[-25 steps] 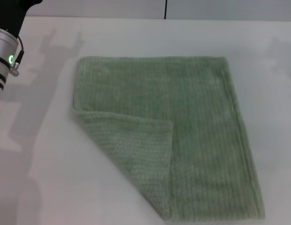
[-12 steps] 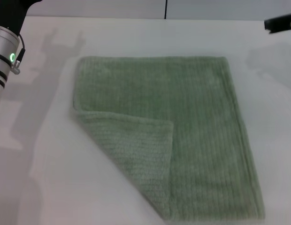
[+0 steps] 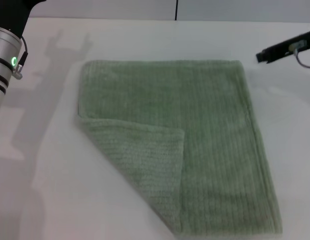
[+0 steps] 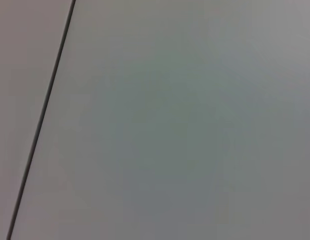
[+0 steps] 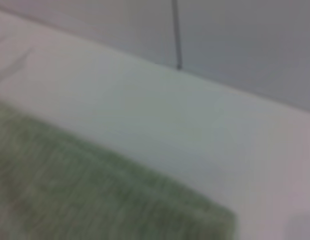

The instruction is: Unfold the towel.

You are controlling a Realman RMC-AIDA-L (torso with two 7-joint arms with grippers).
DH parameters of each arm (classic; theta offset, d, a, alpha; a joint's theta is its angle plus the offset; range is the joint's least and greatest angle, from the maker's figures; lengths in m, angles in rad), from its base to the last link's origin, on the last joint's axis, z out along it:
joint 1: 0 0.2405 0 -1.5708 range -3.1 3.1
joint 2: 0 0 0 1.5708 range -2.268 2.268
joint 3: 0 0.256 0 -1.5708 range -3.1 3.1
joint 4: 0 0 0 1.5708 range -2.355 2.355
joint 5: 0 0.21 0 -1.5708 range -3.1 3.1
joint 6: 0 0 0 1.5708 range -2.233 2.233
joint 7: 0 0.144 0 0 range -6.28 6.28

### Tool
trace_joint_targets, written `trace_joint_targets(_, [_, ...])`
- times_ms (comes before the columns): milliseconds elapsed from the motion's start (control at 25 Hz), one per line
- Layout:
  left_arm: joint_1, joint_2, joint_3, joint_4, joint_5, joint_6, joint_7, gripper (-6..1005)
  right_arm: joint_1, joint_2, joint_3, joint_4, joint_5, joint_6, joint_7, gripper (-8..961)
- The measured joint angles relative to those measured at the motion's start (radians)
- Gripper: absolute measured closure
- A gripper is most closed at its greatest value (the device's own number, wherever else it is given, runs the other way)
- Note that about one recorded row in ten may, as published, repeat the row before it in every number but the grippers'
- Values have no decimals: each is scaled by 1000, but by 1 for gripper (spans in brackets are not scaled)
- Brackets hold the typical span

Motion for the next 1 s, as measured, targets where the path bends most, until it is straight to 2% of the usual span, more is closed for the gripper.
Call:
trace_joint_targets(240, [0,0,2,-5,0,1,-3,255,59,-20,9,145,39,24,-88,950])
trace_joint_targets(1000, [-3,0,31,-12,1,9,-12,271,74,-15,21,312,79,-36,-287,948])
